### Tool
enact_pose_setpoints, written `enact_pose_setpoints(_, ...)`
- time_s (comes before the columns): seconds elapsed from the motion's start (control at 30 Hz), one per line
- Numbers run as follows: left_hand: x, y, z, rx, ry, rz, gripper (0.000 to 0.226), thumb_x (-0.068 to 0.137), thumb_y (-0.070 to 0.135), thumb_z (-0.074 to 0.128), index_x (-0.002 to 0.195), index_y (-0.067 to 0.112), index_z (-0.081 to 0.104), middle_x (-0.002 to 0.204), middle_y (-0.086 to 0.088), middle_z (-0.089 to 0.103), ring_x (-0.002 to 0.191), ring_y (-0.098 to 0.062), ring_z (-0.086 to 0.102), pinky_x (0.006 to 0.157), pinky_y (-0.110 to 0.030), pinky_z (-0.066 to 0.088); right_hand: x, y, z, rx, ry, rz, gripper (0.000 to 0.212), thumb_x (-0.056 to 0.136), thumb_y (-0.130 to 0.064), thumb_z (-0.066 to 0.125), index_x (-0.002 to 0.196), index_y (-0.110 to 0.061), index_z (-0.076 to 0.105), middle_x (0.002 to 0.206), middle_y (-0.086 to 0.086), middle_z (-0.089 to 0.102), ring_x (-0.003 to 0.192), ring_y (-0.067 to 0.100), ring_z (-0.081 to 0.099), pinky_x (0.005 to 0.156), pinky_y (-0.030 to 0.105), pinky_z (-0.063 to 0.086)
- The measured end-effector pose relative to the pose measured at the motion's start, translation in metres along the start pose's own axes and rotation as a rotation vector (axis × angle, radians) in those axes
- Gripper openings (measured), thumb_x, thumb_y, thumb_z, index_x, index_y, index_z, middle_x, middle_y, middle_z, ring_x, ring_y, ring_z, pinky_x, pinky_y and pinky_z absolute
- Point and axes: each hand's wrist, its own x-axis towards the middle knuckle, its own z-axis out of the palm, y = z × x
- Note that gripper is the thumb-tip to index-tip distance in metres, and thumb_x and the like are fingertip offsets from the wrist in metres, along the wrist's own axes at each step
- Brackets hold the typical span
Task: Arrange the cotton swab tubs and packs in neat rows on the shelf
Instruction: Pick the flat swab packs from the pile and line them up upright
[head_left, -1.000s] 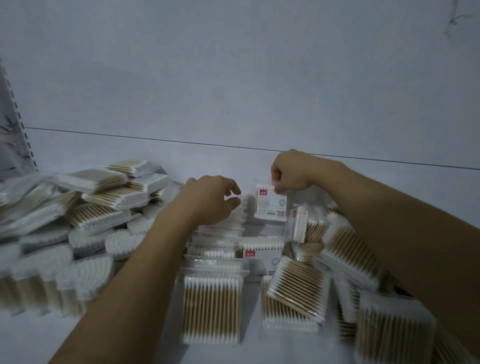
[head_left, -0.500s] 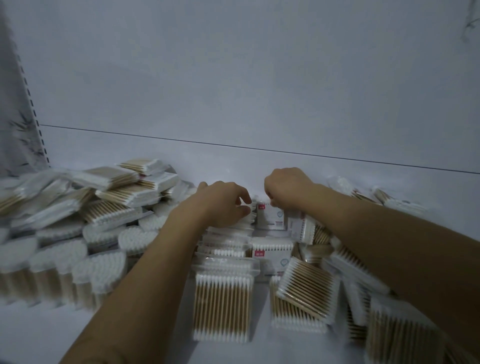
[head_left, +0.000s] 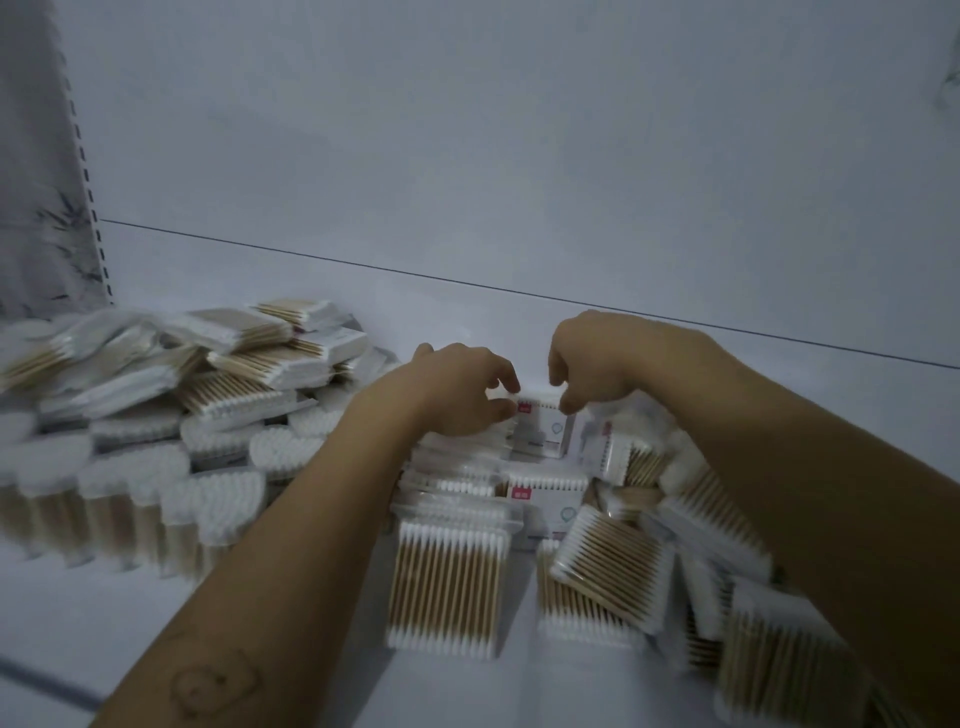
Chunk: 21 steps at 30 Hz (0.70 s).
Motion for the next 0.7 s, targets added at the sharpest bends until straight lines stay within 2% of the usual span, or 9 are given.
enact_pose_setpoints(0.1, -0.002, 0.002, -0.002, -0.009, -0.028, 0.044, 0.033, 0.097, 0.044, 0.051, 0.129, 0.035, 0.055, 0.131, 0.012, 0.057, 0.121, -0.014, 0.051, 0.101, -0.038, 0.033, -0.033, -0.013, -0.007, 0.061, -0.102, -0.059, 0.045, 0.08, -0.04, 0.076, 0.12, -0.02, 0.069, 0.112, -0.004, 0.068, 0.103, 0.018, 0.061, 0.094, 0.037, 0.05)
enact_pose_setpoints(0.23, -0.005, 0.005, -0.005, -0.091, -0.008, 0.072, 0.03, 0.096, 0.042, 0.053, 0.124, 0.033, 0.059, 0.128, 0.011, 0.06, 0.117, -0.014, 0.054, 0.103, -0.041, 0.039, -0.047, -0.035, 0.017, 0.164, -0.153, -0.077, 0.053, 0.073, -0.042, 0.081, 0.121, -0.023, 0.067, 0.108, -0.005, 0.065, 0.097, 0.018, 0.058, 0.086, 0.034, 0.049)
enact_pose_setpoints(0.37, -0.008, 0.008, -0.002, -0.156, 0.061, 0.088, 0.026, 0.097, 0.035, 0.054, 0.122, 0.032, 0.061, 0.124, 0.01, 0.062, 0.116, -0.014, 0.055, 0.103, -0.041, 0.039, -0.047, -0.037, 0.022, 0.224, -0.131, -0.051, 0.029, 0.076, -0.03, 0.08, 0.1, -0.02, 0.068, 0.081, -0.006, 0.058, 0.081, 0.016, 0.056, 0.065, 0.027, 0.042)
enact_pose_setpoints(0.43, -0.011, 0.006, 0.0, -0.184, 0.099, 0.094, 0.027, 0.098, 0.034, 0.053, 0.124, 0.031, 0.06, 0.125, 0.01, 0.062, 0.116, -0.014, 0.055, 0.103, -0.042, 0.039, -0.055, -0.026, 0.008, 0.269, -0.128, 0.011, 0.023, 0.077, -0.027, 0.079, 0.095, -0.018, 0.069, 0.078, -0.006, 0.059, 0.073, 0.011, 0.053, 0.06, 0.026, 0.04)
enact_pose_setpoints(0.57, -0.016, -0.006, 0.005, -0.216, 0.126, 0.065, 0.027, 0.1, 0.034, 0.048, 0.124, 0.032, 0.059, 0.126, 0.011, 0.06, 0.115, -0.014, 0.055, 0.104, -0.04, 0.038, -0.072, 0.001, -0.021, 0.408, 0.011, 0.161, 0.019, 0.078, -0.023, 0.08, 0.093, -0.016, 0.071, 0.087, -0.004, 0.068, 0.076, 0.01, 0.058, 0.062, 0.026, 0.043)
enact_pose_setpoints(0.7, -0.022, -0.015, 0.007, -0.21, 0.174, 0.005, 0.029, 0.101, 0.028, 0.045, 0.127, 0.029, 0.058, 0.132, 0.005, 0.058, 0.121, -0.019, 0.051, 0.105, -0.039, 0.037, -0.047, 0.002, -0.019, 0.458, 0.185, 0.292, 0.014, 0.078, -0.014, 0.078, 0.084, -0.015, 0.066, 0.078, -0.005, 0.062, 0.07, 0.009, 0.054, 0.056, 0.022, 0.038)
